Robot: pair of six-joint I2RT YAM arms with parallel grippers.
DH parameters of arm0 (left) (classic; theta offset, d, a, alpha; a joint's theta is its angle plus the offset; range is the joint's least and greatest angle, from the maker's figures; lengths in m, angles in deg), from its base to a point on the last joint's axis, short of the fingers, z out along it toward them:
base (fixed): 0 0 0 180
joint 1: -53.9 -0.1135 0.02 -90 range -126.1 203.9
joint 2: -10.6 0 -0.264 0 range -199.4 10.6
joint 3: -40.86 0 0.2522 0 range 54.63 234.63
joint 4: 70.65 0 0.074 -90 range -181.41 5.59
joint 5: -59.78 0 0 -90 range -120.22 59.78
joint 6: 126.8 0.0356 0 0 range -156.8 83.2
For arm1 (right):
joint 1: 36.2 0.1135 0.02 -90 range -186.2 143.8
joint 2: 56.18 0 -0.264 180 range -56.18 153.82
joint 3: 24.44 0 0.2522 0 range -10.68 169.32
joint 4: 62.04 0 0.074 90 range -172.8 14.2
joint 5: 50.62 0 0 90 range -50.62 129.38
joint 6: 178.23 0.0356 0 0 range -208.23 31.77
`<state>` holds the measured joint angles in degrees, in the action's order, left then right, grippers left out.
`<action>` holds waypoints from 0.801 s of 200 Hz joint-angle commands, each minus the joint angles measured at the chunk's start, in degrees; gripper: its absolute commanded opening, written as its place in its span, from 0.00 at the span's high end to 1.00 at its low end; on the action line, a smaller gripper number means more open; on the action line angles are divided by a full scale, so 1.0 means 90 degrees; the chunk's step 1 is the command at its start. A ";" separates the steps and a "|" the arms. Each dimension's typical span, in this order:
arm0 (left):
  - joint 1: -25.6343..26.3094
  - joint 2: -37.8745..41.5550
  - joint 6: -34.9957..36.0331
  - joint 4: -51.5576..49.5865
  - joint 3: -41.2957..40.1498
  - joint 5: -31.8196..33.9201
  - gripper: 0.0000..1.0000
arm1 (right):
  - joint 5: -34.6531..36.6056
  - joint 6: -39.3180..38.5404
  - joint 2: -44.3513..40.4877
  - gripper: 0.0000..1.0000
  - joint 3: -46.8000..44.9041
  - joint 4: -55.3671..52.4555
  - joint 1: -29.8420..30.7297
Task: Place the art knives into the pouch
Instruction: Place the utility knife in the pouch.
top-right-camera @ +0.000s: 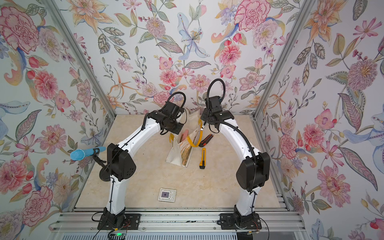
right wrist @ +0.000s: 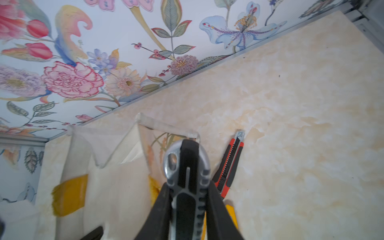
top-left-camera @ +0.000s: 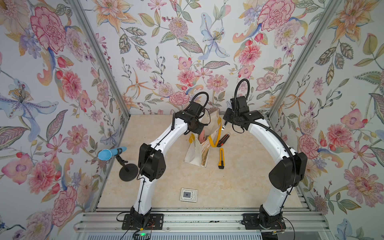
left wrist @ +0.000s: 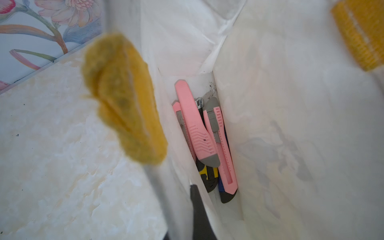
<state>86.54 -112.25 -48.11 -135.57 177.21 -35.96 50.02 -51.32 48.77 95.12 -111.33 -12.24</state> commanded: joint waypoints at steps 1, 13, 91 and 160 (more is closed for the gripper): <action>0.0081 0.0470 0.0214 0.0137 -0.0207 -0.0559 1.00 | -0.0370 -0.0210 -0.0271 0.89 0.0220 0.0391 0.0251; 0.0089 0.0550 0.0250 0.0231 -0.0346 -0.0696 1.00 | -0.0474 -0.0269 -0.0334 0.89 0.0163 0.0584 0.0360; 0.0083 0.0780 0.0322 0.0333 -0.0666 -0.0710 1.00 | -0.0760 -0.0208 -0.0069 0.88 -0.0288 0.1018 0.0821; 0.0065 0.0804 0.0407 0.0362 -0.0671 -0.0720 1.00 | -0.0750 0.0041 0.0275 0.87 -0.0716 0.1019 0.1021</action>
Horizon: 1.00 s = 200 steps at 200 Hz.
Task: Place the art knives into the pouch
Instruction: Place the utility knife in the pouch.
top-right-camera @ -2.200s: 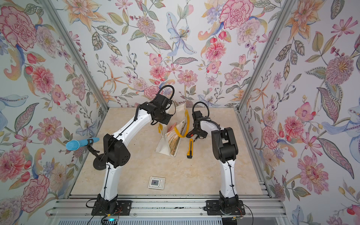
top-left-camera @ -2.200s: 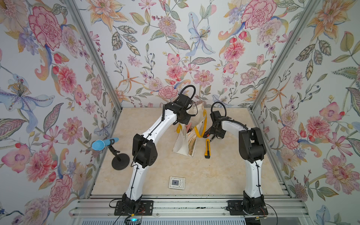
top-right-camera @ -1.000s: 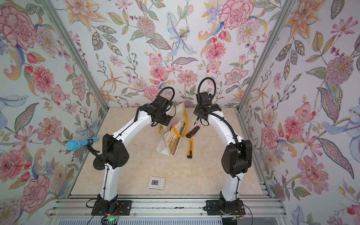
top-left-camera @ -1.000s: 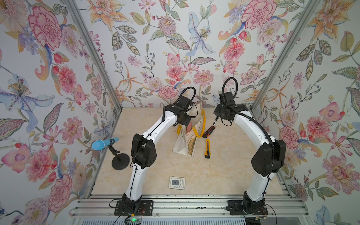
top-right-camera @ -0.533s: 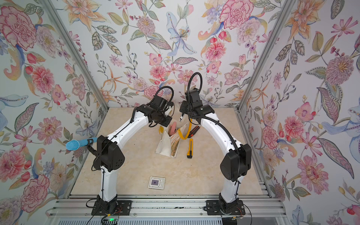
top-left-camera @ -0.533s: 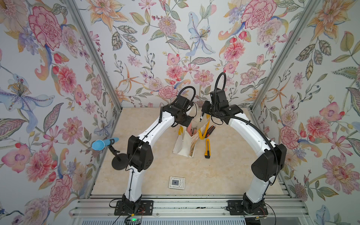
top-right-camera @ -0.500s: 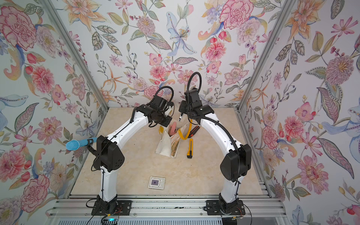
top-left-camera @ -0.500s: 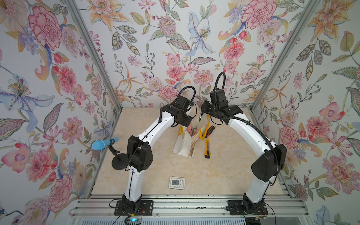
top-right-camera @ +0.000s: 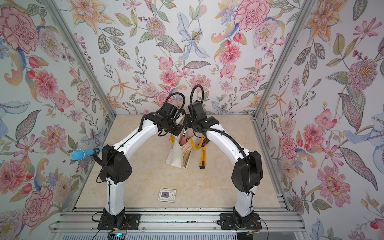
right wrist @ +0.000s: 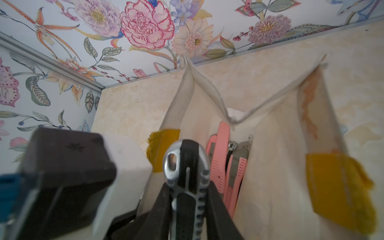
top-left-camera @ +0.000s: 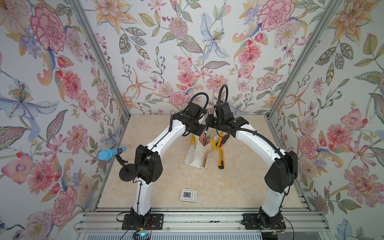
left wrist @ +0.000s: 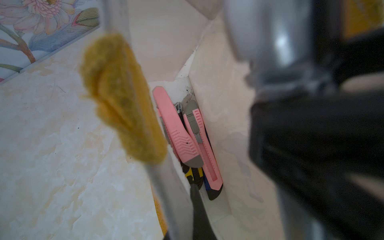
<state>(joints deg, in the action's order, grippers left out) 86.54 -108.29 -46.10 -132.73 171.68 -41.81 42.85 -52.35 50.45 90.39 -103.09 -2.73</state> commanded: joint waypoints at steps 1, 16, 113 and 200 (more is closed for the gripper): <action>0.0065 0.0366 0.0184 0.0046 -0.0057 -0.0069 1.00 | 0.0051 0.0159 0.0087 0.87 -0.0203 0.0108 -0.0036; 0.0064 0.0378 0.0184 0.0056 -0.0057 -0.0064 1.00 | 0.0123 0.0220 0.0134 0.87 -0.0289 0.0064 -0.0063; 0.0036 0.0349 0.0106 0.0115 -0.0057 -0.0010 1.00 | 0.0095 0.0306 0.0330 0.56 -0.0402 0.0052 -0.0251; -0.0013 0.0172 0.0067 0.0115 0.0097 -0.0046 1.00 | 0.0086 -0.0235 -0.0384 0.34 -0.0121 0.0352 -0.0502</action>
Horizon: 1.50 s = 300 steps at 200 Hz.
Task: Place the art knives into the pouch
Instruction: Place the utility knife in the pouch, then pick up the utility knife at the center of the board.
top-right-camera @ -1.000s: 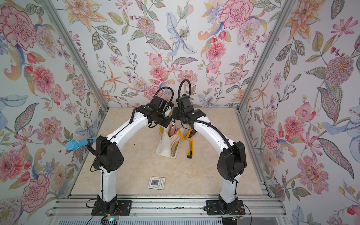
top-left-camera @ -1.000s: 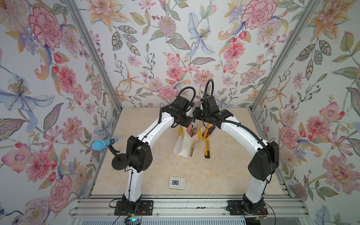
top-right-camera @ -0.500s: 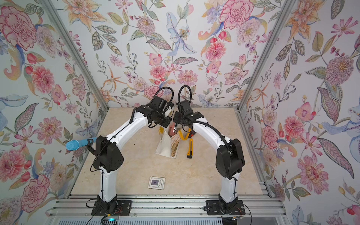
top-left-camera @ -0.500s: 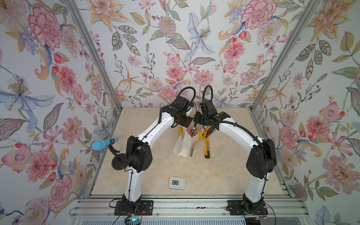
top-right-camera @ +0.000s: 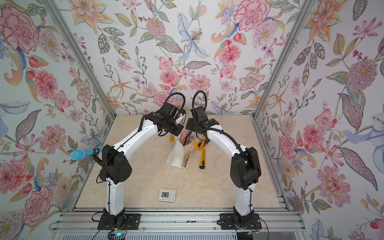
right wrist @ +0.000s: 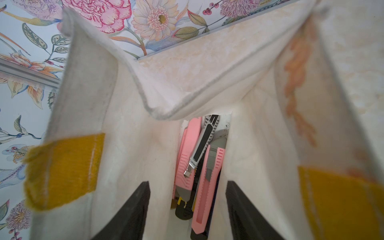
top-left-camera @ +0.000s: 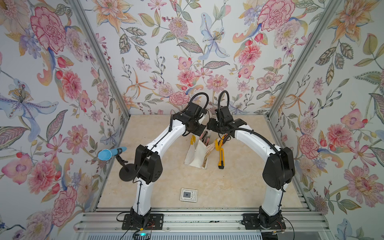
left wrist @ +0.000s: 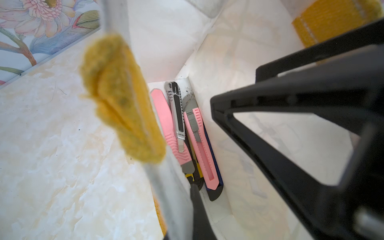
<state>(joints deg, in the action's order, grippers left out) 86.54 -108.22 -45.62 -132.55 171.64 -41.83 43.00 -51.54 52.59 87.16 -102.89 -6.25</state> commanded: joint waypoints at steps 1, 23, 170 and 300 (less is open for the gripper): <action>-0.0013 0.0170 0.0013 0.0090 0.0108 -0.0045 1.00 | 0.0068 -0.0335 -0.0646 0.34 0.0240 0.0347 -0.0118; -0.0033 0.0119 0.0003 0.0105 0.0162 -0.0057 1.00 | 0.0121 -0.0347 -0.1046 0.29 0.0152 0.0579 -0.0306; -0.0390 0.0424 -0.0202 0.0240 -0.0322 0.0099 1.00 | -0.0139 0.0052 -0.0964 0.25 -0.2408 -0.0390 -0.0887; -0.0522 0.0270 0.0159 -0.0110 -0.0015 -0.0154 1.00 | 0.0119 0.0233 0.0066 0.46 -0.3290 -0.0519 0.0181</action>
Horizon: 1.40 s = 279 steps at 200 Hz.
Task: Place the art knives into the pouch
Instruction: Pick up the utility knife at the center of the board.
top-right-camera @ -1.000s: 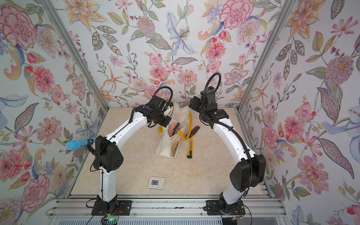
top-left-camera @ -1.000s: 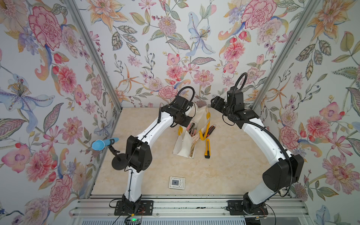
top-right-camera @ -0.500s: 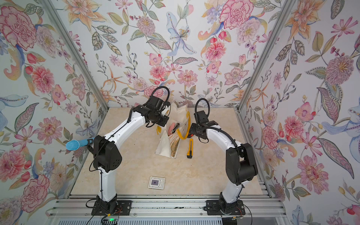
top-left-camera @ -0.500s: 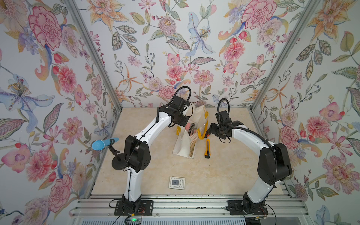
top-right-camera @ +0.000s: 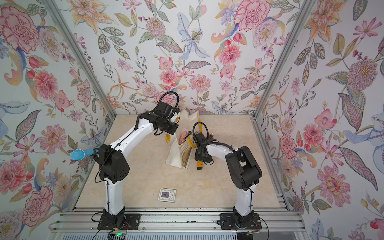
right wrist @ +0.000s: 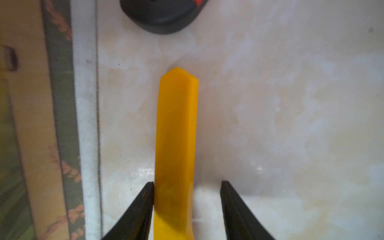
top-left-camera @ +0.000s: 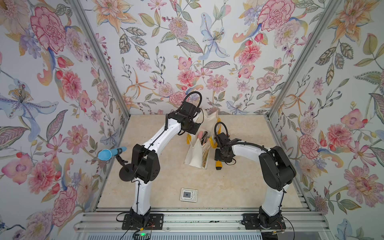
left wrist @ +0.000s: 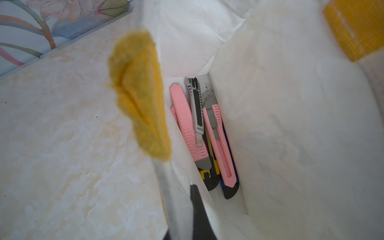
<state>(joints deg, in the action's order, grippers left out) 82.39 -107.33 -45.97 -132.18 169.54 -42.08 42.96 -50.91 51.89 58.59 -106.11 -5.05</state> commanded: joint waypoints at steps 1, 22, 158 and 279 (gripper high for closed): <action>-0.0065 0.0167 0.0203 -0.0146 0.0219 -0.0128 1.00 | 0.0127 0.0161 0.0142 0.46 -0.0118 -0.0165 0.0046; -0.0070 0.0154 0.0218 -0.0161 0.0239 -0.0147 1.00 | 0.0131 0.0179 0.0186 0.46 -0.0144 -0.0162 0.0057; -0.0084 -0.0001 0.0170 -0.0190 0.0423 -0.0148 1.00 | 0.0651 0.0006 0.0318 0.84 0.0161 -0.0618 0.0133; 0.0260 -0.0154 0.0247 -0.0459 0.1178 0.0072 1.00 | 0.1165 -0.0528 -0.1966 0.82 0.2079 -0.0853 -0.0663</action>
<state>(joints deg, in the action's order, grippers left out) 83.20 -109.14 -45.07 -137.10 176.12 -41.97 51.00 -53.53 36.18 72.78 -111.83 -11.32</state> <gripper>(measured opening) 0.049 0.286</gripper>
